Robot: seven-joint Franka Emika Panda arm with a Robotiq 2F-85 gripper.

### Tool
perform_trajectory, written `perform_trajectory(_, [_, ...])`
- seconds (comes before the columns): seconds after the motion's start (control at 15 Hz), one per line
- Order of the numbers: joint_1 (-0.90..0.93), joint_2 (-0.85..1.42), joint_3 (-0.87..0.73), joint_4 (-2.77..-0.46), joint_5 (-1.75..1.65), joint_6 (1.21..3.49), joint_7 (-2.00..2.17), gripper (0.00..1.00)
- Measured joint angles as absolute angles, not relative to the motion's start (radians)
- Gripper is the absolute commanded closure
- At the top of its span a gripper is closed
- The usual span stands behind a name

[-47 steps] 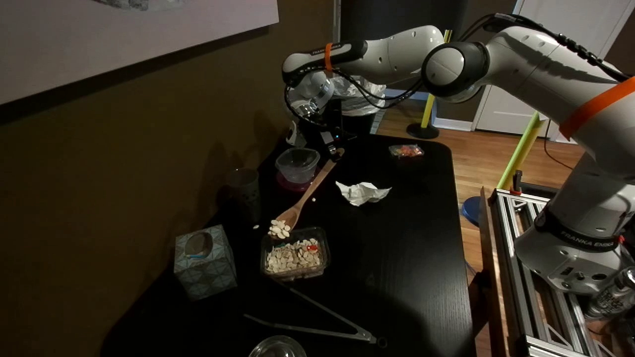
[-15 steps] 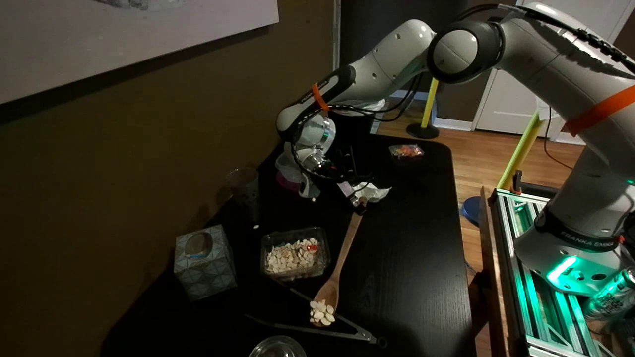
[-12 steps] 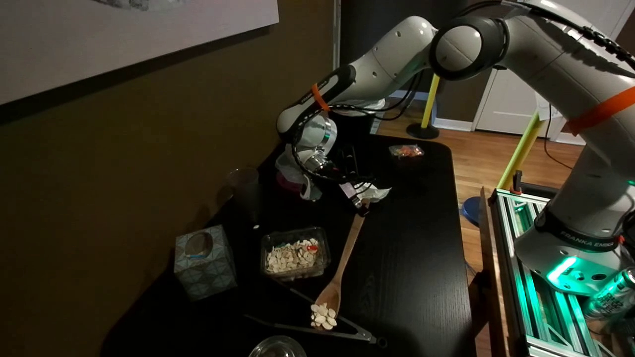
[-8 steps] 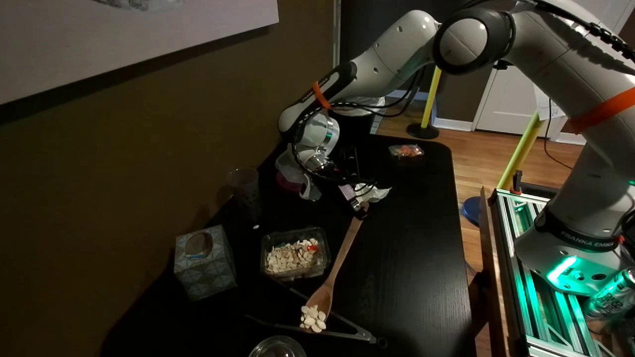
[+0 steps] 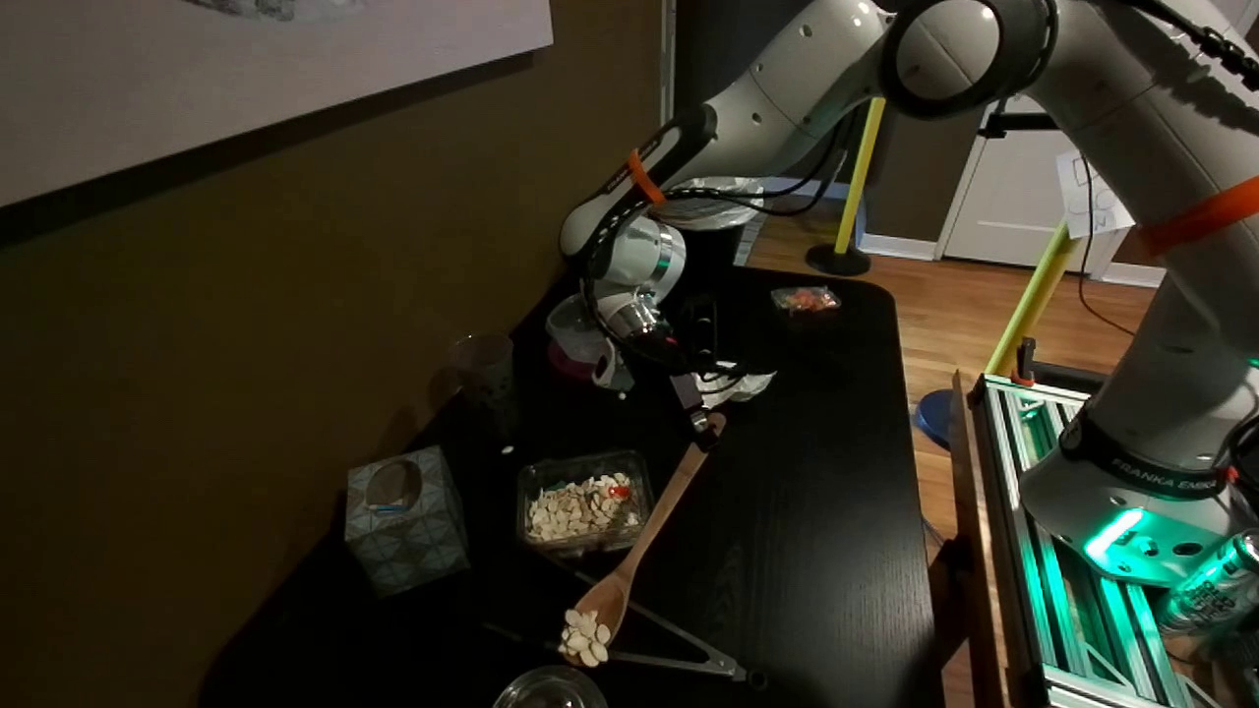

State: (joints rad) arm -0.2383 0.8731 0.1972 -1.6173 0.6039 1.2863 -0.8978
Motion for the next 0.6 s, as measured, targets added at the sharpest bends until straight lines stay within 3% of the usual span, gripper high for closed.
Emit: perform_trajectory(0.6, [-0.191, 0.767, 0.177, -1.756, 0.651, 1.448, -0.933, 0.97])
